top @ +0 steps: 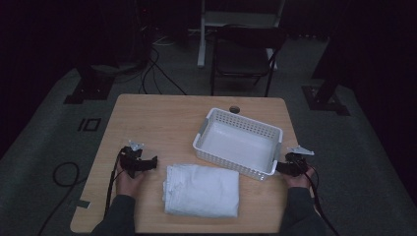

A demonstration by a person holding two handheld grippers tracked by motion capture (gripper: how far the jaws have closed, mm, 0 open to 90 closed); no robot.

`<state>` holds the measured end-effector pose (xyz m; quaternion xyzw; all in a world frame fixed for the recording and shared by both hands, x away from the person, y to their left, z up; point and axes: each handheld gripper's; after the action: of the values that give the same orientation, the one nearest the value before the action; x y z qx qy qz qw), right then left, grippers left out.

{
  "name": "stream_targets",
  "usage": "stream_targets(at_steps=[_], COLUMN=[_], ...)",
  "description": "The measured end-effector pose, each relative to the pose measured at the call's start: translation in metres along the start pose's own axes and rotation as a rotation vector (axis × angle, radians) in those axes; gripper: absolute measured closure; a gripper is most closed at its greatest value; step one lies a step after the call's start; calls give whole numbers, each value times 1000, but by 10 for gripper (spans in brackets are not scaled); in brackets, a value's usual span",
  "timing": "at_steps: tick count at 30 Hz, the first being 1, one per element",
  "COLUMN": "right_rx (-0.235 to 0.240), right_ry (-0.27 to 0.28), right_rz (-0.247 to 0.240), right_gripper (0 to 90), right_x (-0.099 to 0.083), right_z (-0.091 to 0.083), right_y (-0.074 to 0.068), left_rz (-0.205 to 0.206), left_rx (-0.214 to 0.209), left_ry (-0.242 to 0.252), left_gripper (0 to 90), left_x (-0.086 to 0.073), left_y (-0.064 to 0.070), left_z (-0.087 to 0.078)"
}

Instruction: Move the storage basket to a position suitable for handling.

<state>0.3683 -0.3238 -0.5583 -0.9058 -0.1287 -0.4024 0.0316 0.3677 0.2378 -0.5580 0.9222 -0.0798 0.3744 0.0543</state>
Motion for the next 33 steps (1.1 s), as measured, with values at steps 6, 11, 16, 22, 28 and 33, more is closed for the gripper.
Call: stream_targets(at_steps=[6, 11, 16, 22, 28, 33], right_rx=[-20, -52, -51, -46, -63, -46], right_ry=[-3, 38, 46, 68, 133, 182], right_rz=[30, 31, 42, 53, 91, 89], right_gripper=[424, 459, 452, 439, 452, 452], right_x=[0, 3, 6, 12, 18, 24], right_z=[-6, -18, -27, -45, -68, -82], right_y=[1, 2, 2, -1, -3, -11], left_rz=[2, 1, -4, -18, -17, -18], left_rx=[1, 2, 6, 15, 14, 15], left_ry=[-1, 0, 3, 21, 22, 22], left_gripper=[55, 54, 55, 140, 140, 140], left_x=[0, -1, -2, -4, -4, -4], left_y=[0, 0, 0, -1, -1, -1], left_z=[0, 0, -2, -4, -4, -4])
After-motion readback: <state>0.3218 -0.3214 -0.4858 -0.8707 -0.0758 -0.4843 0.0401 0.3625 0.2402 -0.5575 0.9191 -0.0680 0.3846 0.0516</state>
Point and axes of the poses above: each handheld gripper's, and its own axes: z roughly forward along the jaws, x roughly out of its top, y roughly to its right, and after that the axes turned 4 degrees about -z, right-handed
